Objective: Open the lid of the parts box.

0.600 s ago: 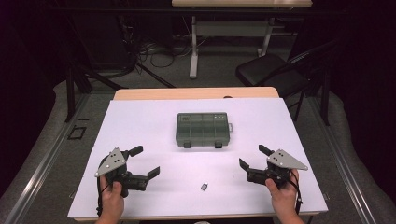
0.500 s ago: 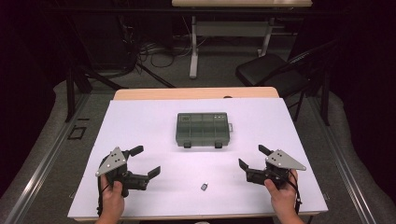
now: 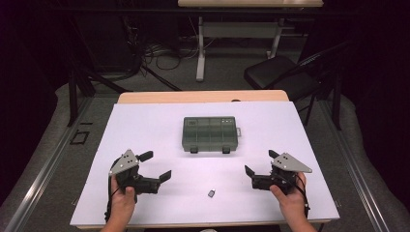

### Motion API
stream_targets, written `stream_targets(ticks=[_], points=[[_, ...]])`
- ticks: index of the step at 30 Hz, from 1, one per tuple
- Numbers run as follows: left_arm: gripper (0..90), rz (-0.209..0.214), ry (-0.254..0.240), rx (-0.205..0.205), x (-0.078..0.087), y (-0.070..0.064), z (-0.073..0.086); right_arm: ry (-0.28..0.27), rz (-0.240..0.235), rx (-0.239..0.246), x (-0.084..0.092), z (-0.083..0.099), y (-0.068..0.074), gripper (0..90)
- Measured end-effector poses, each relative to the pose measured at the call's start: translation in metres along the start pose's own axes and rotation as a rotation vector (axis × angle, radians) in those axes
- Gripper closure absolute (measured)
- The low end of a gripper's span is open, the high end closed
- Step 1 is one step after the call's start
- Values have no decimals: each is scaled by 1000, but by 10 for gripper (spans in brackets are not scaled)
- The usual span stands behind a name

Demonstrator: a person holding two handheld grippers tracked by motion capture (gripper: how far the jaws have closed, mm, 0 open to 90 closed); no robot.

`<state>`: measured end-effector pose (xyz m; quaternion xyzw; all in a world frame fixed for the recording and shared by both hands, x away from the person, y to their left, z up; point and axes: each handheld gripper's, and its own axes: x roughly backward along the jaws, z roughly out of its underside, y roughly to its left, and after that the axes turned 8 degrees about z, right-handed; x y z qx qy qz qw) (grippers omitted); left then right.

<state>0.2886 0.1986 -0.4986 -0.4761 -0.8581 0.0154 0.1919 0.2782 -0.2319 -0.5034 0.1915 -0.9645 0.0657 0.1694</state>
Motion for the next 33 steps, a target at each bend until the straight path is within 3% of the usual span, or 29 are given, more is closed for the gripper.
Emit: stream_targets(ticks=[2,6,12,17,23,27,33], points=[[0,-6,11,8,-1,1,-1,7,2,0,-1,-1,0,9],[0,28,-10,40,-3,5,-4,24,13,10,-7,-4,1,0],[0,40,40,73,-17,11,-16,73,41,42,-17,-13,3,0],[2,17,68,55,-31,18,-29,74,29,59,-28,-23,3,5],[14,-19,97,62,-49,30,-43,90,39,66,-50,-35,-3,21],[13,-17,88,68,-56,37,-49,88,27,60,-61,-42,-5,40],[22,-51,90,68,-69,50,-58,79,18,58,-79,-50,-4,60]])
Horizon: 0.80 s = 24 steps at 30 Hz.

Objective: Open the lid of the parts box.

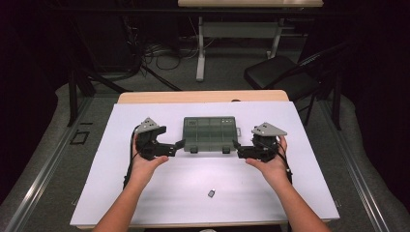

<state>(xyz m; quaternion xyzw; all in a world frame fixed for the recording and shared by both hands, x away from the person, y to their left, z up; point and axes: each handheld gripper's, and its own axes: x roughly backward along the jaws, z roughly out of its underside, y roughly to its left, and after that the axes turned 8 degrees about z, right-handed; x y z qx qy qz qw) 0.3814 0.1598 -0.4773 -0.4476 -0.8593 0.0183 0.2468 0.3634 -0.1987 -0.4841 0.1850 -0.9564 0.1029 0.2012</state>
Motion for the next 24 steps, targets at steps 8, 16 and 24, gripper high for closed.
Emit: stream_targets(ticks=[8,16,24], points=[[90,4,1,40,-14,14,1,-21,23,-25,-22,-7,1,95],[168,-15,34,21,-25,14,4,-15,28,2,-31,0,7,142],[337,-10,54,-4,-31,5,9,8,6,-1,-31,8,8,207]])
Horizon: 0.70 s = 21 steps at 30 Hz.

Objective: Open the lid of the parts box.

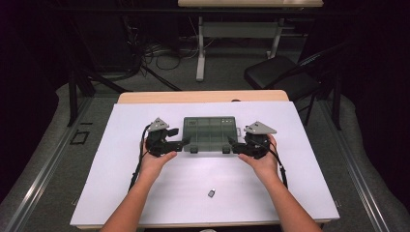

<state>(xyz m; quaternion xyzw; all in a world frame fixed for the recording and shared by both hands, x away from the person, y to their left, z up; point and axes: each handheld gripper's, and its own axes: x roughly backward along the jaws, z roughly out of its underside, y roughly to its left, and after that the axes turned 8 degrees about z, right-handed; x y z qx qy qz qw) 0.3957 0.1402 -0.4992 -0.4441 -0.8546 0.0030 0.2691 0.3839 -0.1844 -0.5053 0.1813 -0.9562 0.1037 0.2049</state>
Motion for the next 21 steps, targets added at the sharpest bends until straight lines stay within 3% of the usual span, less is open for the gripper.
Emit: stream_targets(ticks=[2,7,11,13,16,21], points=[[397,-18,0,-11,-1,-5,1,-3,-6,5,1,1,0,265],[463,31,-12,14,-4,-13,4,-16,-9,16,8,1,4,351],[500,26,8,10,-7,-21,6,-27,-8,42,12,3,7,426],[536,2,14,23,-8,-24,8,-19,-21,19,15,5,8,479],[570,7,-1,40,-10,-24,13,-13,-24,0,16,10,9,504],[647,-13,9,34,-14,-24,20,-22,-61,-21,15,19,12,541]])
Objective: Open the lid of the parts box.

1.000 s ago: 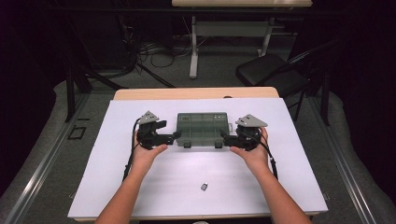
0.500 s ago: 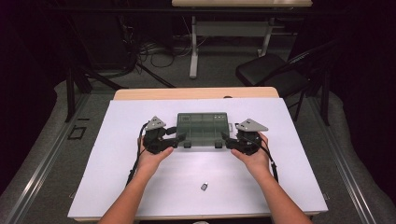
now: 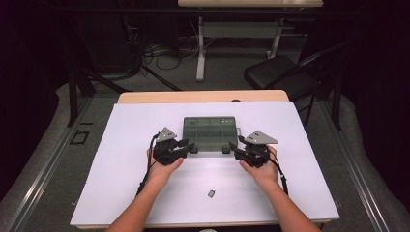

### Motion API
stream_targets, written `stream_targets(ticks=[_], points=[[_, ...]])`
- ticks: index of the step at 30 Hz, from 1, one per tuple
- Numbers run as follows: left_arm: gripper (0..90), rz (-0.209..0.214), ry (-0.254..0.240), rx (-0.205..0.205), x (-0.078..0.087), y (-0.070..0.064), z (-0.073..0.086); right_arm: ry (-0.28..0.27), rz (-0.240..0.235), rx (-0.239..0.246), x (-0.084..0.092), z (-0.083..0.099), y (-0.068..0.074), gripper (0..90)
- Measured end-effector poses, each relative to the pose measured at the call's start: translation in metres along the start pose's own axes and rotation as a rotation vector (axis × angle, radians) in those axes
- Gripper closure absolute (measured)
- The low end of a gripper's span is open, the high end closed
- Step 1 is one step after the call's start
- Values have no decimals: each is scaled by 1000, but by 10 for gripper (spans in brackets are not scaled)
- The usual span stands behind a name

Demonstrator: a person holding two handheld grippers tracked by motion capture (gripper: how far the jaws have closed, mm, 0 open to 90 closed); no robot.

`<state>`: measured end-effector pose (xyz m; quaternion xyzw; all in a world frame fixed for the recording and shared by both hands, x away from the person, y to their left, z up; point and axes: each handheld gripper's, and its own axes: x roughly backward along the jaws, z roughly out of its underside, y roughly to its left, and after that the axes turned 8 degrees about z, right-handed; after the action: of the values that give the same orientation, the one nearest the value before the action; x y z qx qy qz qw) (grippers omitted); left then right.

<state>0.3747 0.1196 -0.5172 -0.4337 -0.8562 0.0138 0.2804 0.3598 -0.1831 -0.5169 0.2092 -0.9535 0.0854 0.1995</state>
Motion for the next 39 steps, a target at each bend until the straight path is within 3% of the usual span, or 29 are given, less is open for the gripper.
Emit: stream_targets(ticks=[11,18,25,39], points=[[849,-9,77,9,-10,2,17,29,-23,-14,-8,19,5,758],[900,-14,101,13,-14,3,23,68,-15,10,-13,27,6,898],[900,-23,115,41,-16,7,26,107,-16,12,-23,33,6,900],[900,-32,116,28,-18,12,27,115,-14,14,-27,34,6,900]])
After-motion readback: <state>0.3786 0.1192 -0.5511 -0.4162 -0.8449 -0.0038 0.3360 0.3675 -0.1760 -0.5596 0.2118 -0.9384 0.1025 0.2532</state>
